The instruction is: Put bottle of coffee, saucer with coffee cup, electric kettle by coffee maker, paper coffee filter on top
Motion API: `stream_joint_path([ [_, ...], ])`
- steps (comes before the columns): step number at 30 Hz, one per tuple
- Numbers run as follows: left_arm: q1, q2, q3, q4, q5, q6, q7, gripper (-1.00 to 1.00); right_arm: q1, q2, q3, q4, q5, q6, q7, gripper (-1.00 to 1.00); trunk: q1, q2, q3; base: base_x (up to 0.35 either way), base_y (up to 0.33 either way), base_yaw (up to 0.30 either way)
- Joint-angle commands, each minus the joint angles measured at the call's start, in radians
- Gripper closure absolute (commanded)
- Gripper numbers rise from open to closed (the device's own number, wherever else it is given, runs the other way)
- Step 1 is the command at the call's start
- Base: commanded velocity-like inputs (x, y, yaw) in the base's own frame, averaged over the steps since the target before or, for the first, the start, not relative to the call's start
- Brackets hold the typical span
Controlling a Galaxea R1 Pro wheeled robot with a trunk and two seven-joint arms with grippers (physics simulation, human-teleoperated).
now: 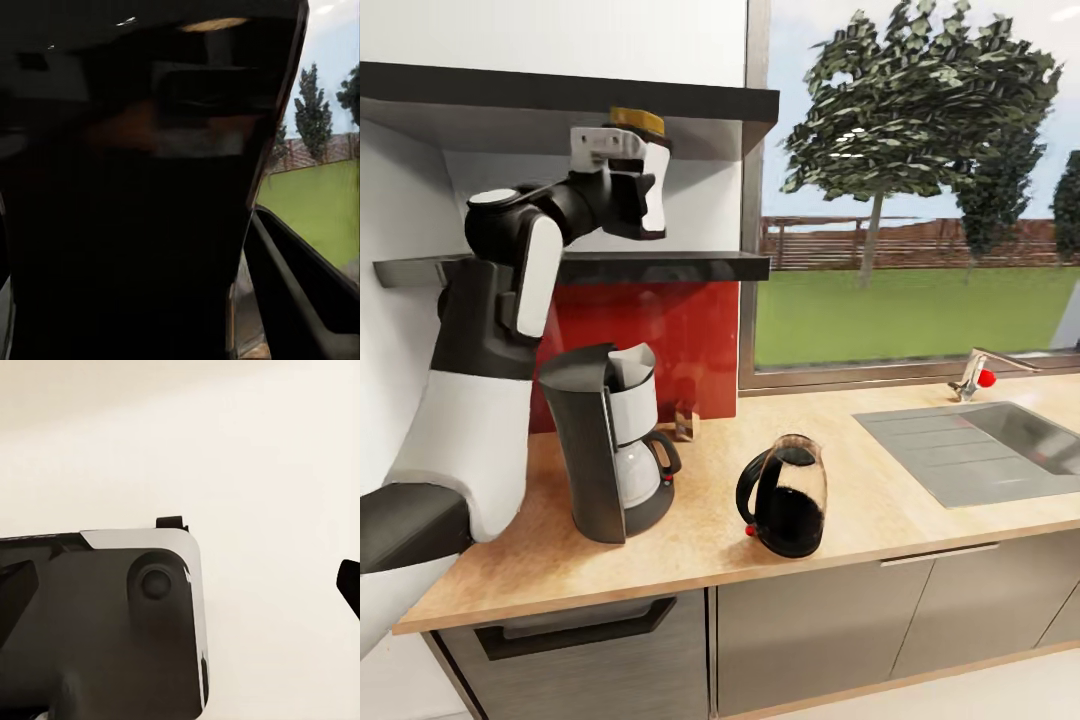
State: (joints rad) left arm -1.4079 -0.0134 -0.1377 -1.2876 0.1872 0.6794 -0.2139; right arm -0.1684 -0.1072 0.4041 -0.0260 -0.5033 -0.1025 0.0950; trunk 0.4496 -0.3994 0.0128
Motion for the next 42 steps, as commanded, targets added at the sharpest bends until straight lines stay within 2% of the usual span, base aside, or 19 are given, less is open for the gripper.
stream_joint_path([
  [1, 0.021, 0.0, 0.002, -0.036, 0.002, 0.015, -0.004, 1.0, 0.0, 0.0, 0.007, 0.001, -0.011, -0.003, 0.005, -1.0, 0.0, -0.001, 0.0, 0.0, 0.0, 0.0],
  [3, 0.058, 0.001, 0.002, -0.093, 0.013, 0.023, -0.012, 1.0, 0.0, 0.0, 0.007, 0.0, -0.011, -0.003, 0.005, -1.0, 0.0, -0.001, 0.0, 0.0, 0.0, 0.0],
  [4, 0.097, 0.002, 0.008, -0.137, 0.022, 0.031, -0.018, 1.0, 0.0, 0.001, 0.007, 0.0, -0.011, -0.003, 0.005, -1.0, 0.0, -0.001, 0.0, 0.0, 0.0, 0.0],
  [5, 0.14, 0.008, 0.03, -0.179, 0.027, 0.038, -0.021, 1.0, 0.0, 0.001, 0.007, 0.0, -0.011, -0.003, 0.005, -1.0, 0.0, -0.001, 0.0, 0.0, 0.0, 0.0],
  [7, 0.186, 0.021, 0.071, -0.226, 0.032, 0.042, -0.038, 1.0, 0.0, 0.002, 0.007, 0.0, -0.011, -0.003, 0.005, -1.0, 0.0, -0.001, 0.0, 0.0, 0.0, 0.0],
  [10, 0.228, 0.043, 0.127, -0.25, 0.036, 0.043, -0.098, 1.0, 0.0, 0.003, 0.007, 0.0, -0.011, -0.003, 0.005, -1.0, 0.0, -0.001, 0.0, 0.0, 0.0, 0.0],
  [12, 0.245, 0.072, 0.179, -0.256, 0.036, 0.043, -0.146, 1.0, 0.0, 0.003, 0.008, 0.0, -0.011, -0.003, 0.005, -1.0, 0.0, -0.001, 0.0, 0.0, 0.0, 0.0],
  [13, 0.256, 0.106, 0.209, -0.257, 0.037, 0.044, -0.181, 1.0, 0.0, 0.003, 0.008, 0.0, -0.011, -0.003, 0.005, -1.0, 0.0, -0.001, 0.0, 0.0, 0.0, 0.0],
  [15, 0.263, 0.151, 0.226, -0.258, 0.037, 0.044, -0.231, 1.0, 0.0, 0.003, 0.007, 0.0, -0.012, -0.003, 0.005, -1.0, 0.0, -0.001, 0.0, 0.0, 0.0, 0.0],
  [17, 0.265, 0.176, 0.231, -0.259, 0.037, 0.044, -0.267, 1.0, 0.0, 0.004, 0.007, 0.0, -0.012, -0.003, 0.005, -1.0, 0.0, -0.001, 0.0, 0.0, 0.0, 0.0],
  [20, 0.266, 0.19, 0.233, -0.262, 0.036, 0.043, -0.288, 1.0, 0.0, 0.005, 0.007, 0.0, -0.012, -0.003, 0.005, -1.0, 0.0, -0.001, 0.0, 0.0, 0.0, 0.0],
  [25, 0.281, 0.195, 0.235, -0.263, 0.035, 0.044, -0.296, 1.0, 0.0, 0.006, 0.007, 0.0, -0.013, -0.003, 0.005, -1.0, 0.0, -0.001, 0.0, -0.04, 0.0, 0.0],
  [32, 0.303, 0.197, 0.236, -0.263, 0.026, 0.043, -0.297, 1.0, 0.0, 0.006, 0.006, -0.001, -0.015, -0.003, 0.005, -1.0, 0.0, -0.001, 0.0, -0.25, 0.0, 0.0],
  [37, 0.322, 0.211, 0.236, -0.263, 0.023, 0.042, -0.297, 1.0, 0.0, 0.006, 0.005, -0.003, -0.015, -0.003, 0.005, -1.0, 0.0, -0.001, 0.0, -0.024, 0.0, 0.0],
  [42, 0.326, 0.214, 0.236, -0.263, 0.023, 0.043, -0.297, 1.0, 0.0, 0.006, 0.001, -0.005, -0.017, -0.003, 0.005, -1.0, 0.0, -0.001, 0.0, -0.001, 0.0, 0.0],
])
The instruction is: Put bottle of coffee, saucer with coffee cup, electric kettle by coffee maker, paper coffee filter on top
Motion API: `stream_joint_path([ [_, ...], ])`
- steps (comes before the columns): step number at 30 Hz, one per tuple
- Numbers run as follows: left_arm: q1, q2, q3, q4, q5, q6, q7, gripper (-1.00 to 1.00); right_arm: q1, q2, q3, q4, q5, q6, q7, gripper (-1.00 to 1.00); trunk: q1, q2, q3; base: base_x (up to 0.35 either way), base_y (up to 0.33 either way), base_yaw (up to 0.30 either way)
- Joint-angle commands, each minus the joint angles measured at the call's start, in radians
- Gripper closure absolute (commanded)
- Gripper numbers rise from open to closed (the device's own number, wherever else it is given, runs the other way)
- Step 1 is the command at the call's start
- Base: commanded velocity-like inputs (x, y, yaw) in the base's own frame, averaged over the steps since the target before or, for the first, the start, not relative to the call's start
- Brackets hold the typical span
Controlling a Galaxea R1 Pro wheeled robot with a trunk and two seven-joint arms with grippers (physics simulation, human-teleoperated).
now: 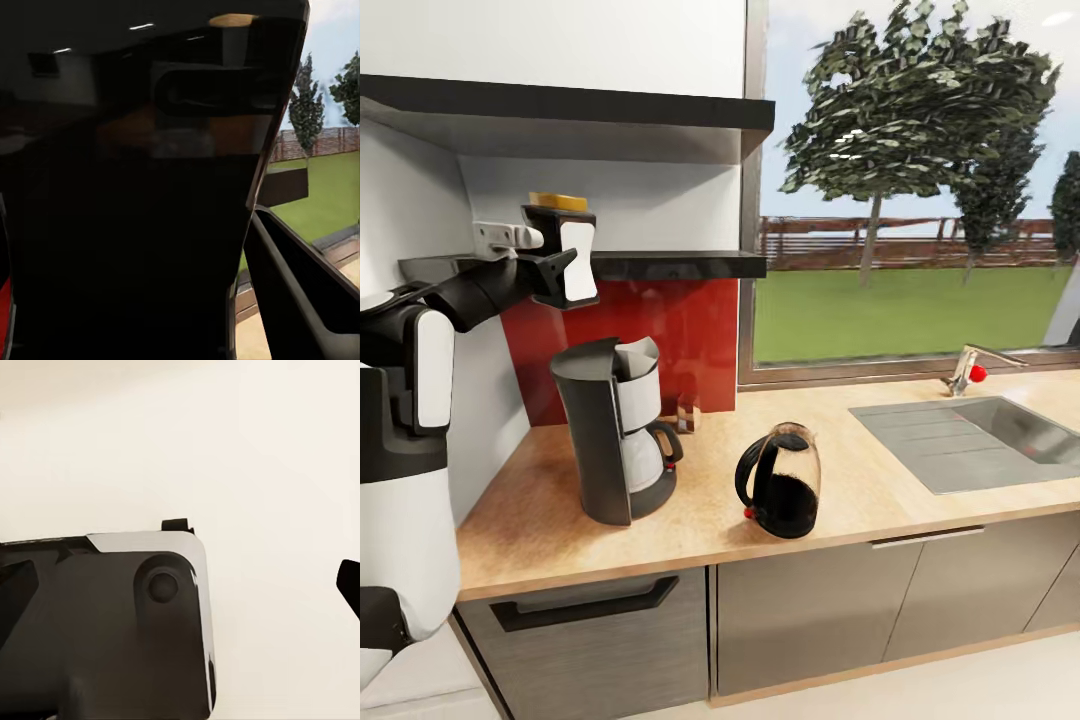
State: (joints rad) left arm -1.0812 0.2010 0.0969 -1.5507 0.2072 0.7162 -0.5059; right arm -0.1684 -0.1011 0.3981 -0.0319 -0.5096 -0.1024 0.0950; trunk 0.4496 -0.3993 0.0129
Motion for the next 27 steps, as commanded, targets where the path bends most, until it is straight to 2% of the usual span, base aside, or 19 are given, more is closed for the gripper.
stream_joint_path([
  [1, 0.0, 0.0, 0.001, 0.0, 0.003, 0.005, -0.005, 1.0, 0.0, 0.0, 0.005, 0.001, -0.011, -0.003, 0.004, -1.0, 0.0, -0.001, 0.0, -0.093, 0.0, 0.0],
  [10, 0.0, 0.001, 0.003, 0.0, 0.001, 0.004, -0.003, 1.0, 0.0, -0.002, 0.004, 0.001, -0.012, -0.003, 0.003, -1.0, 0.0, -0.001, 0.0, -0.117, -0.001, 0.0],
  [15, 0.0, 0.002, 0.002, 0.0, 0.001, 0.0, -0.003, 1.0, 0.0, -0.002, 0.004, 0.001, -0.013, -0.003, 0.003, -1.0, 0.0, -0.001, 0.0, -0.257, -0.094, 0.025],
  [27, 0.0, 0.002, 0.001, 0.0, 0.001, 0.001, -0.001, 1.0, 0.0, -0.002, 0.004, 0.001, -0.013, -0.003, 0.003, -1.0, 0.0, -0.001, 0.0, -0.289, -0.175, 0.235],
])
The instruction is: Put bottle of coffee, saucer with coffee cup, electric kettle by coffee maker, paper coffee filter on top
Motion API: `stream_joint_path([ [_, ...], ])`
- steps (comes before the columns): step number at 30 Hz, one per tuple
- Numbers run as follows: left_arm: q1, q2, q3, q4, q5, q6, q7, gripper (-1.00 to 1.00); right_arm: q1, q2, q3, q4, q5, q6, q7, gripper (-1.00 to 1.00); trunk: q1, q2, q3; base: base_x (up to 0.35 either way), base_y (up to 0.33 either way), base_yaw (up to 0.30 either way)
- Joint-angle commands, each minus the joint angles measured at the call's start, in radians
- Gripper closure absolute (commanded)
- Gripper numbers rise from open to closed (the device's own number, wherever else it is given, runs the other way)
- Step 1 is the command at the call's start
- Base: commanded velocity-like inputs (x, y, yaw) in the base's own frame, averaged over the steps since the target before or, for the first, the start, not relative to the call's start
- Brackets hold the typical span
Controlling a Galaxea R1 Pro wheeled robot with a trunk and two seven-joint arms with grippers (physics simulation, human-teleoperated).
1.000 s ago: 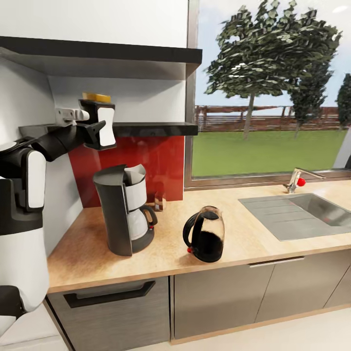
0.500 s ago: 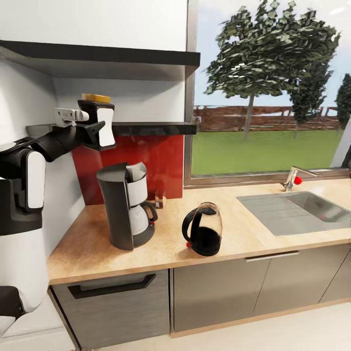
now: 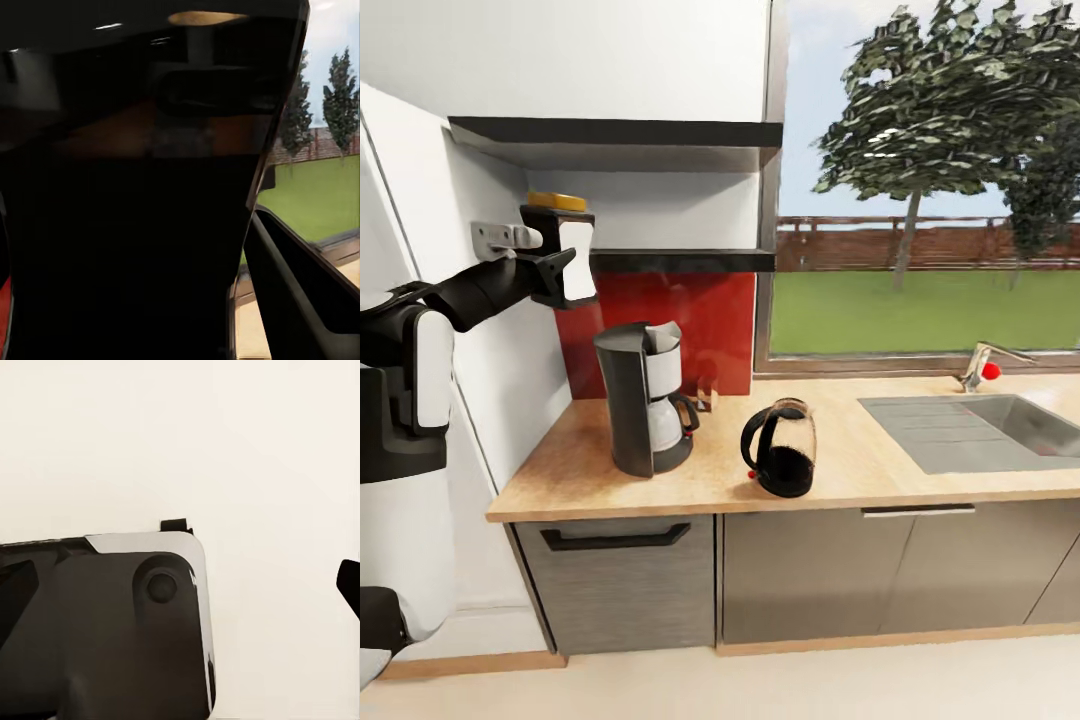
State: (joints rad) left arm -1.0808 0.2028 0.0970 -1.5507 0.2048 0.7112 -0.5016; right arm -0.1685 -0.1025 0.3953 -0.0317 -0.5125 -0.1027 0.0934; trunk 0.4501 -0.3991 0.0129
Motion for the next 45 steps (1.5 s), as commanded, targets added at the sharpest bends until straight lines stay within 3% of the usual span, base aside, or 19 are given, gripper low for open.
stream_joint_path([
  [1, -0.001, 0.0, 0.001, 0.0, 0.004, 0.006, -0.005, 1.0, 0.0, 0.0, 0.007, 0.001, -0.011, -0.003, 0.005, -1.0, 0.0, -0.001, 0.0, -0.226, -0.15, 0.088],
  [6, -0.001, 0.0, 0.016, 0.0, 0.0, 0.008, -0.005, 1.0, 0.0, 0.0, 0.007, 0.001, -0.011, -0.003, 0.005, -1.0, 0.0, -0.001, 0.0, -0.026, -0.016, 0.01],
  [7, 0.028, 0.02, 0.045, 0.0, -0.011, 0.004, -0.005, 1.0, 0.0, -0.004, 0.007, 0.002, -0.011, -0.003, 0.005, -1.0, 0.0, -0.001, 0.0, 0.0, 0.0, 0.0],
  [9, 0.066, 0.043, 0.049, 0.0, -0.024, -0.002, -0.004, 1.0, 0.0, -0.005, 0.008, 0.001, -0.011, -0.003, 0.005, -1.0, 0.0, -0.001, 0.0, 0.0, 0.0, 0.0],
  [15, 0.084, 0.065, 0.086, 0.0, -0.027, -0.004, -0.004, 1.0, 0.0, -0.005, 0.008, 0.001, -0.011, -0.003, 0.005, -1.0, 0.0, -0.001, 0.0, 0.0, 0.0, 0.0],
  [21, 0.089, 0.088, 0.091, 0.001, -0.029, -0.003, -0.004, 1.0, 0.0, -0.004, 0.008, 0.001, -0.01, -0.004, 0.005, -1.0, 0.0, -0.001, 0.0, 0.0, 0.0, 0.0],
  [28, 0.196, 0.085, 0.084, 0.004, -0.051, -0.025, 0.059, 1.0, 0.0, -0.002, 0.013, 0.001, -0.009, -0.006, 0.005, -1.0, 0.0, -0.001, 0.0, 0.0, 0.0, 0.0],
  [32, 0.263, 0.068, 0.081, 0.011, -0.053, -0.122, 0.135, 1.0, 0.0, -0.002, 0.013, 0.001, -0.009, -0.008, 0.005, -1.0, 0.0, -0.001, 0.0, 0.0, 0.0, 0.0],
  [35, 0.321, 0.034, 0.081, 0.022, -0.054, -0.197, 0.193, 1.0, 0.0, -0.002, 0.012, 0.001, -0.009, -0.008, 0.005, -1.0, 0.0, -0.001, 0.0, 0.0, 0.0, 0.0],
  [37, 0.399, 0.005, 0.082, 0.039, -0.063, -0.331, 0.255, 1.0, 0.0, -0.001, 0.013, 0.0, -0.009, -0.009, 0.005, -1.0, 0.0, -0.001, 0.0, 0.0, 0.0, 0.0],
  [40, 0.488, -0.002, 0.081, 0.054, -0.066, -0.458, 0.315, 1.0, 0.0, -0.002, 0.011, -0.001, -0.009, -0.023, 0.005, -1.0, 0.0, -0.001, 0.0, 0.0, 0.0, 0.0],
  [42, 0.53, -0.008, 0.081, 0.101, -0.067, -0.535, 0.365, 1.0, 0.0, -0.002, 0.011, -0.001, -0.009, -0.085, 0.005, -1.0, 0.0, -0.001, 0.0, 0.0, 0.0, 0.0],
  [43, 0.54, -0.015, 0.08, 0.166, -0.067, -0.589, 0.386, 1.0, 0.0, -0.002, 0.01, 0.0, -0.009, -0.115, 0.005, -1.0, 0.0, -0.001, 0.0, 0.0, 0.0, 0.0],
  [44, 0.545, -0.039, 0.068, 0.259, -0.07, -0.663, 0.395, 1.0, 0.0, -0.002, 0.009, 0.0, -0.009, -0.13, 0.005, -1.0, 0.0, -0.001, 0.0, 0.0, 0.0, 0.0],
  [45, 0.545, -0.05, 0.053, 0.298, -0.076, -0.69, 0.398, 1.0, 0.0, -0.002, 0.009, 0.0, -0.009, -0.133, 0.005, -1.0, 0.0, -0.001, 0.0, 0.0, 0.0, 0.0],
])
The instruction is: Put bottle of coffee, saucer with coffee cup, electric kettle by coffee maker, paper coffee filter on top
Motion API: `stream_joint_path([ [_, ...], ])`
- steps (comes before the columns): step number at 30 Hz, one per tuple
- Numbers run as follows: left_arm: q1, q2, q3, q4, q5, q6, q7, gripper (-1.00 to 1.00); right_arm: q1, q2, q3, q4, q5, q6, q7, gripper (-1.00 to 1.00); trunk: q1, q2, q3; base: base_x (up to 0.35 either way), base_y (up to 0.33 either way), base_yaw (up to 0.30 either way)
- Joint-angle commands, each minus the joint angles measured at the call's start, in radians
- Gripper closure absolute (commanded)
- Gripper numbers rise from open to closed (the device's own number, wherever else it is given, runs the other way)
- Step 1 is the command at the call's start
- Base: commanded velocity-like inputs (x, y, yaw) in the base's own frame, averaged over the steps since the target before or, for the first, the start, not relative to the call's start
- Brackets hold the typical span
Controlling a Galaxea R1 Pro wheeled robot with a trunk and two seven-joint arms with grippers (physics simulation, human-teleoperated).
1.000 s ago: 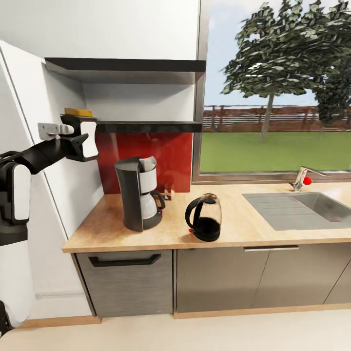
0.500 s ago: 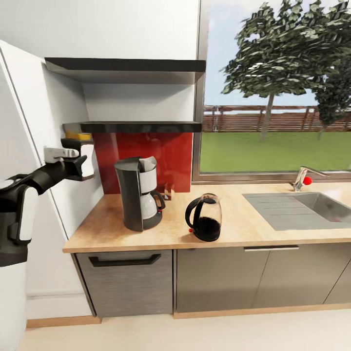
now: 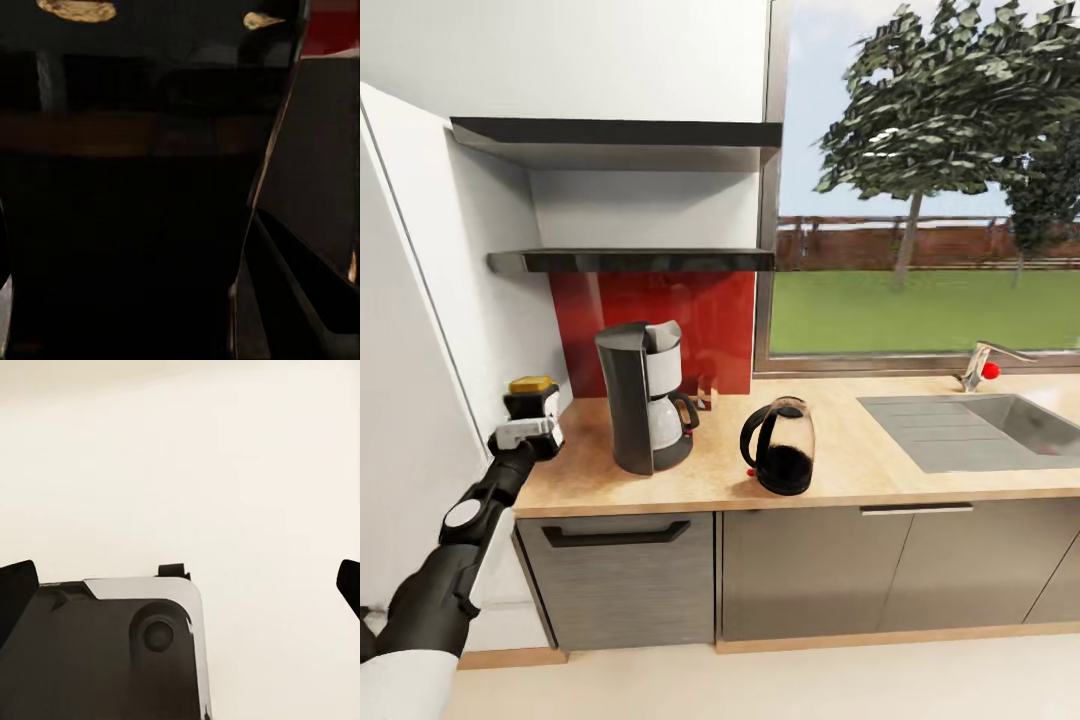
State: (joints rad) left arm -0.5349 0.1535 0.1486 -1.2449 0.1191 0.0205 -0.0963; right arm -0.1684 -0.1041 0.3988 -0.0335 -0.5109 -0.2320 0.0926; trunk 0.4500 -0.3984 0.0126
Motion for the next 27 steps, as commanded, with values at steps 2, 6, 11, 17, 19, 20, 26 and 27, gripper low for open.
stream_joint_path([
  [2, -0.001, -0.016, -0.032, 0.072, -0.012, -0.044, -0.004, 1.0, 0.0, 0.0, 0.007, 0.002, -0.011, -0.007, 0.006, -1.0, 0.0, -0.002, 0.0, 0.0, 0.0, 0.0],
  [6, -0.007, -0.03, -0.072, 0.199, -0.053, -0.107, 0.003, 1.0, 0.0, -0.004, 0.008, 0.004, -0.011, -0.009, 0.006, -1.0, 0.0, -0.002, 0.0, 0.0, 0.0, 0.0],
  [11, -0.011, -0.032, -0.08, 0.239, -0.058, -0.119, 0.076, 1.0, 0.0, -0.005, 0.008, 0.004, -0.011, -0.009, 0.006, -1.0, 0.0, -0.002, 0.0, 0.0, 0.0, 0.0],
  [17, 0.0, -0.026, -0.072, 0.243, -0.055, -0.155, 0.101, 1.0, 0.0, -0.026, 0.01, 0.008, -0.004, -0.005, 0.007, -1.0, 0.0, -0.002, 0.0, 0.205, 0.0, 0.0],
  [19, 0.001, -0.025, -0.072, 0.246, -0.055, -0.158, 0.101, 1.0, 0.0, -0.042, 0.011, 0.009, -0.002, -0.002, 0.008, -1.0, 0.0, -0.002, 0.0, 0.312, 0.0, 0.0],
  [20, 0.001, -0.025, -0.072, 0.251, -0.055, -0.162, 0.101, 1.0, 0.0, -0.045, 0.011, 0.009, -0.002, -0.002, 0.008, -1.0, 0.0, -0.002, 0.0, 0.208, 0.0, 0.0],
  [26, 0.002, -0.022, -0.071, 0.308, -0.055, -0.273, 0.113, 1.0, 0.0, -0.049, 0.012, 0.009, -0.001, -0.001, 0.008, -1.0, 0.0, -0.002, 0.0, 0.038, 0.0, 0.0],
  [27, 0.002, -0.022, -0.071, 0.313, -0.054, -0.277, 0.114, 1.0, 0.0, -0.049, 0.012, 0.009, -0.001, -0.001, 0.007, -1.0, 0.0, -0.002, 0.0, 0.004, 0.0, 0.0],
])
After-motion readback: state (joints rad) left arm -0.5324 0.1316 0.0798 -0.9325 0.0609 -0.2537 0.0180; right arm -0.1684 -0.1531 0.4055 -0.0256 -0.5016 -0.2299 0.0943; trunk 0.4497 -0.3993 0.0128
